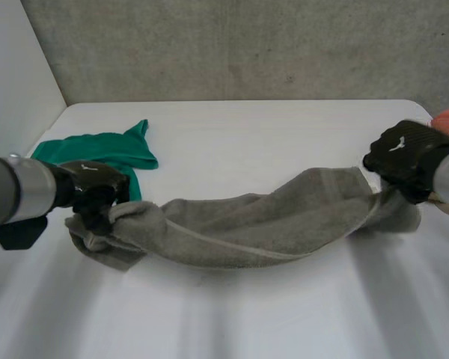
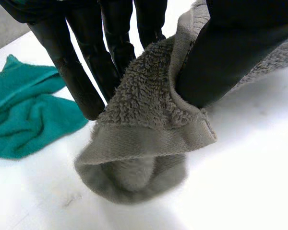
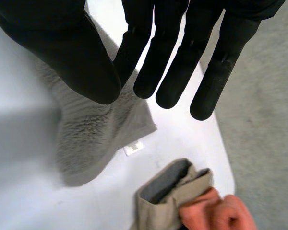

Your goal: Fold the laundry.

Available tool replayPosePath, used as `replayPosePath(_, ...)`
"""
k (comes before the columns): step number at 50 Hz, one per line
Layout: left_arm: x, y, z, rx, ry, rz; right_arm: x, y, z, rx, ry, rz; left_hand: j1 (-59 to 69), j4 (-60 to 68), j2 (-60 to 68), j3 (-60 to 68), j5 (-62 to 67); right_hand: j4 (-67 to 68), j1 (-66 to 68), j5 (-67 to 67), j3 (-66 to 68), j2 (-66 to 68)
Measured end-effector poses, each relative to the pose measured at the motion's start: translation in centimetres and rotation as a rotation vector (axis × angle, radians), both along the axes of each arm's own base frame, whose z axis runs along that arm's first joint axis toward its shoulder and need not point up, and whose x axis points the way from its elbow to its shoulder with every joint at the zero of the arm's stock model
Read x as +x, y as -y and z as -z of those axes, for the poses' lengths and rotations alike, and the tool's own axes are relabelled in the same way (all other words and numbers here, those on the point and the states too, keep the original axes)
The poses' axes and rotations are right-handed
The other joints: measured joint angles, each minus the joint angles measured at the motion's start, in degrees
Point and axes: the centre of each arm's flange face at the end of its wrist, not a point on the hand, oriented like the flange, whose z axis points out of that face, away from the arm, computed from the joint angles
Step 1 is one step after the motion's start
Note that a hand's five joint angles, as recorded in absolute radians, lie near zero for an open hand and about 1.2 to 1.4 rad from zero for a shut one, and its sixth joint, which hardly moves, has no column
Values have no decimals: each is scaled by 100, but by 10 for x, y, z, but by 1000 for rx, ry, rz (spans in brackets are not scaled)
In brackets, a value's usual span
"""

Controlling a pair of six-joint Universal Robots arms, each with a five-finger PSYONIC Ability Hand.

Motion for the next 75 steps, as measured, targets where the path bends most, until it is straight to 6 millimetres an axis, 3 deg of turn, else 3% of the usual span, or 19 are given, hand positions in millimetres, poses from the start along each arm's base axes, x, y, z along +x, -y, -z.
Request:
replayPosePath(5, -15, 44, 21, -119, -11, -15, 14, 40, 24, -50, 49, 64, 0, 0, 0, 0, 0, 0, 0, 0, 0, 0)
replayPosePath(8, -26, 70, 15, -265, -49, -24, 21, 66, 23, -139, 113, 112, 0, 0, 0, 0, 0, 0, 0, 0, 0, 0)
replayPosePath(9, -33, 86, 4, -385, -89, -31, 23, 77, 18, -188, 151, 132, 0, 0, 0, 0, 0, 0, 0, 0, 0, 0)
replayPosePath(10, -38, 95, -7, -467, -121, -35, 27, 93, 7, -276, 223, 160, 0, 0, 0, 0, 0, 0, 0, 1, 0, 0)
replayPosePath(13, -47, 114, -41, -675, -224, -47, 31, 113, -21, -426, 363, 189, 0, 0, 20, -1, 0, 0, 0, 0, 0, 0)
replayPosePath(14, -51, 122, -67, -809, -307, -53, 32, 123, -46, -539, 477, 192, 0, 0, 38, 0, 0, 0, 0, 0, 0, 0)
replayPosePath(19, -53, 125, -130, -1052, -558, -52, 30, 128, -112, -826, 775, 120, 0, 0, 39, 62, 19, 0, 0, 0, 0, 0)
replayPosePath(24, -50, 122, -141, -1053, -665, -47, 30, 121, -131, -910, 864, 45, 0, 1, 39, 62, 70, 0, 0, 17, 0, 0)
replayPosePath(28, -47, 121, -123, -964, -657, -62, 33, 116, -114, -843, 839, 18, 0, 1, 39, 62, 70, 0, 0, 21, 0, 0)
replayPosePath(32, -42, 118, -78, -814, -572, -90, 36, 109, -68, -662, 761, 14, 1, -7, 35, 60, 70, 1, 0, 10, 0, 0)
replayPosePath(41, -33, 88, 54, -527, -276, -72, 27, 82, 49, -277, 597, 40, -98, -713, -639, -554, -414, 1, 0, 20, 1, 0)
replayPosePath(47, -27, 68, 105, -453, -145, -29, 16, 68, 103, -114, 501, 77, -1560, -1991, -1950, -1854, -1749, 1, 0, 20, 1, 0)
replayPosePath(52, -23, 61, 113, -448, -117, -29, 9, 62, 118, -53, 466, 104, -2299, -2873, -2780, -2682, -2650, 2, 0, 20, 1, 0)
replayPosePath(66, -16, 53, 118, -426, -102, -73, 2, 54, 118, -21, 470, 133, -2300, -2897, -2800, -2713, -2646, 2, 0, 20, 1, 0)
replayPosePath(69, -14, 54, 121, -425, -94, -78, 1, 53, 116, -23, 469, 134, -255, -1025, -894, -834, -827, 1, 0, 20, 1, 0)
replayPosePath(75, -8, 51, 111, -447, -73, -90, 1, 48, 113, -10, 442, 131, 184, -7, 53, 60, -39, 1, 0, 20, 1, 0)
